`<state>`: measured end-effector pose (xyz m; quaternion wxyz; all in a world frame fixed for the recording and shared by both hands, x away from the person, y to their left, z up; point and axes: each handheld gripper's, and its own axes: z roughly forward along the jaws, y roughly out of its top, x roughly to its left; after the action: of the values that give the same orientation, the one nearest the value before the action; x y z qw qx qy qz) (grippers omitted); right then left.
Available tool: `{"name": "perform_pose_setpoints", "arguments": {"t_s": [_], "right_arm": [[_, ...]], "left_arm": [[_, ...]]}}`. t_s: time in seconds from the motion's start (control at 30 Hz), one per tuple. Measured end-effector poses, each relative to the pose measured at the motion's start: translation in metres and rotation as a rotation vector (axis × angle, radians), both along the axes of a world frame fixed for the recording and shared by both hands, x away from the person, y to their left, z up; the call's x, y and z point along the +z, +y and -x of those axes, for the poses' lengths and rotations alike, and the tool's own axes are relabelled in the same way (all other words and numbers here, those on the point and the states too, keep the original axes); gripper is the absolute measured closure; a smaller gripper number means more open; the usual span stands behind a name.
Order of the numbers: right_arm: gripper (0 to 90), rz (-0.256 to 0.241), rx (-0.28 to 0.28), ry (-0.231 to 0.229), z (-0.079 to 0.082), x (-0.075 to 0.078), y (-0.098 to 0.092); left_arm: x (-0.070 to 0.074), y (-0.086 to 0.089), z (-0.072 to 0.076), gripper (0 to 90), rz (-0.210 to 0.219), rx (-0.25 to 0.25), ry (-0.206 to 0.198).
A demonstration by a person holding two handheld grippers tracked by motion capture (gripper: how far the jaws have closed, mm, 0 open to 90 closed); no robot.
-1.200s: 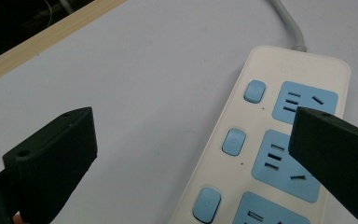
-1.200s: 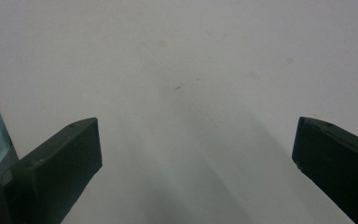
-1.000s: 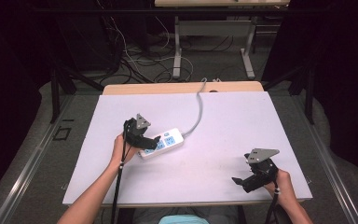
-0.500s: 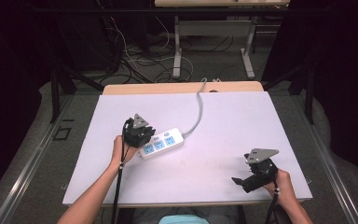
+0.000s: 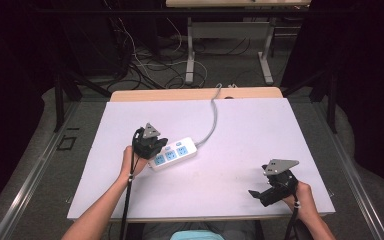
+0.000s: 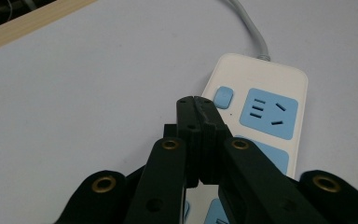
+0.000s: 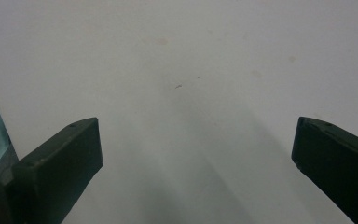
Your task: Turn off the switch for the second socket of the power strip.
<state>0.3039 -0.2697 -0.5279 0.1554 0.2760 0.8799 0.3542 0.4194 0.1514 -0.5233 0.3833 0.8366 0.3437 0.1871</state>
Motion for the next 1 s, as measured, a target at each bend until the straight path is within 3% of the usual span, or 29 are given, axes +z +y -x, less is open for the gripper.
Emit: {"name": "perform_pose_setpoints", "arguments": {"t_s": [0.63, 0.67, 0.8, 1.0], "right_arm": [[1.0, -0.004, 0.002, -0.006, 0.000, -0.001, 0.000], [1.0, -0.003, 0.004, -0.010, 0.000, -0.001, 0.000], [1.1, 0.007, 0.011, 0.000, 0.000, 0.000, 0.000], [1.1, 0.011, 0.011, -0.006, 0.000, -0.001, 0.001]], "left_arm": [[-0.013, -0.006, -0.004, 90.0, -0.022, -0.020, 0.027], [-0.012, -0.005, -0.004, 90.0, -0.041, -0.026, 0.034], [-0.014, -0.006, -0.005, 90.0, -0.039, -0.030, 0.020], [-0.015, -0.005, -0.004, 90.0, -0.028, -0.025, 0.041]]}}
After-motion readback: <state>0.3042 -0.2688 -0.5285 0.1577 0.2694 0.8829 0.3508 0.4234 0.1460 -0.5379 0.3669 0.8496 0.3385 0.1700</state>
